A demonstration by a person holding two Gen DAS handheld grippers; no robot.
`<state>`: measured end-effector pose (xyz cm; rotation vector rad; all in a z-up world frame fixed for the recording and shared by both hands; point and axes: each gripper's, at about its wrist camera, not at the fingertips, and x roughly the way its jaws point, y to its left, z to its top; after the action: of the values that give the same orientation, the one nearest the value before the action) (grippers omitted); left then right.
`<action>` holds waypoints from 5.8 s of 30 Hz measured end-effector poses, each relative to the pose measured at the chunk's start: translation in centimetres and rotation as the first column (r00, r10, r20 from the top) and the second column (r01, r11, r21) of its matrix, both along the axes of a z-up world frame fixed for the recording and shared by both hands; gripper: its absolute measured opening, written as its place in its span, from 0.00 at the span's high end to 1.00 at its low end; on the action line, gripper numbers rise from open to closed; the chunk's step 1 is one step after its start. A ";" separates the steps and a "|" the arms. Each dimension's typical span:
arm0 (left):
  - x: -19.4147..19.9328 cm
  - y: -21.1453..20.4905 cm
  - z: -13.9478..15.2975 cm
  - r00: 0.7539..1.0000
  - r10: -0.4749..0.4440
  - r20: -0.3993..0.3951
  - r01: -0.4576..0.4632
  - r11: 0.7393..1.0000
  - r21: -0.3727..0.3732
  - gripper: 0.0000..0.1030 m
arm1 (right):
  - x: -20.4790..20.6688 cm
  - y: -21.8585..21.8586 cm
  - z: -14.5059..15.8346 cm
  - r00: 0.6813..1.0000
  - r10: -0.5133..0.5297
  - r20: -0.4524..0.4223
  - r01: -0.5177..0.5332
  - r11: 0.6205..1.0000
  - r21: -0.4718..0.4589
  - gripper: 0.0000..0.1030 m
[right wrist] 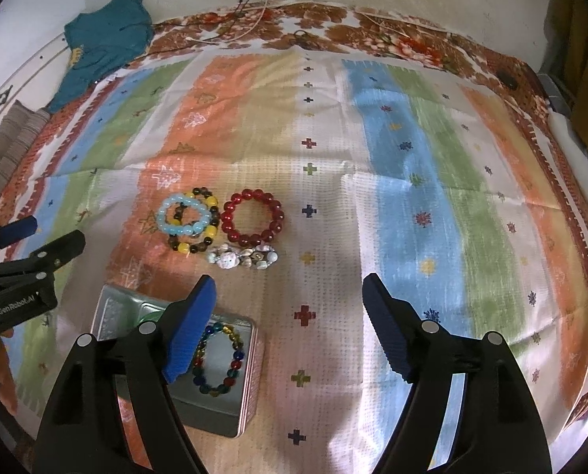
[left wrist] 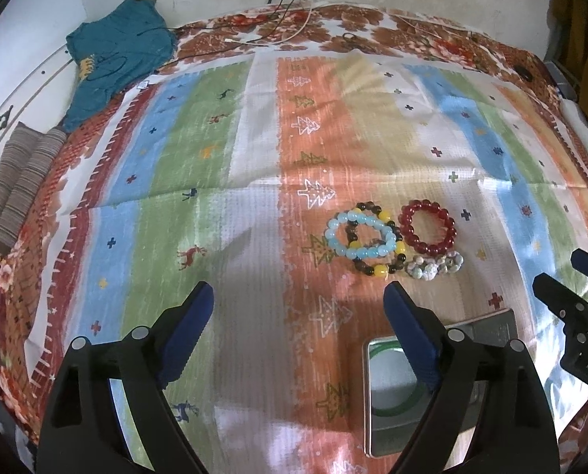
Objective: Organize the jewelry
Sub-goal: 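Move both open grippers back down to the remaining bracelets, then close left gripper on light-blue bead bracelet while right gripper grasps red bead bracelet, then lift and carry both bracelets with both grippers over the silver tin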
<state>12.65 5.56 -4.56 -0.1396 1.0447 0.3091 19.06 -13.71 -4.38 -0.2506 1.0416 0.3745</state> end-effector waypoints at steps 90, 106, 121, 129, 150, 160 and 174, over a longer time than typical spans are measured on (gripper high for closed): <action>9.8 3.9 -10.4 0.981 -0.031 -0.194 0.024 0.999 -0.041 0.73 | 10.5 5.3 -10.3 0.983 0.047 -0.176 -0.066 0.993 -0.101 0.85; 8.7 4.0 -7.4 0.990 -0.028 -0.142 0.017 0.997 -0.074 0.89 | 8.7 4.4 -6.2 0.994 0.064 -0.093 -0.068 0.996 -0.050 0.86; 6.9 1.2 -3.3 0.996 -0.070 -0.057 0.066 0.995 -0.076 0.89 | 6.6 3.1 -3.2 0.997 0.057 -0.042 -0.058 0.998 -0.026 0.86; 5.8 0.9 -1.5 0.997 -0.073 -0.020 0.071 0.994 -0.082 0.89 | 5.6 2.7 -1.8 0.997 0.067 -0.023 -0.067 0.998 0.000 0.86; 2.9 -1.6 2.4 0.991 -0.114 0.064 0.118 0.992 -0.055 0.89 | 1.7 2.5 1.7 0.992 0.116 0.059 -0.117 0.993 0.023 0.86; 1.3 -2.6 3.6 0.987 -0.134 0.084 0.138 0.989 -0.044 0.89 | -0.3 2.5 3.0 0.987 0.135 0.090 -0.138 0.990 0.036 0.86; -0.9 -3.7 4.9 0.981 -0.154 0.118 0.161 0.985 -0.053 0.89 | -2.5 2.6 4.2 0.979 0.168 0.115 -0.175 0.983 0.048 0.86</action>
<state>11.77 1.82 0.38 -0.1283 0.9469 0.1229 16.52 -11.08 -0.23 -0.3071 0.9014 0.5399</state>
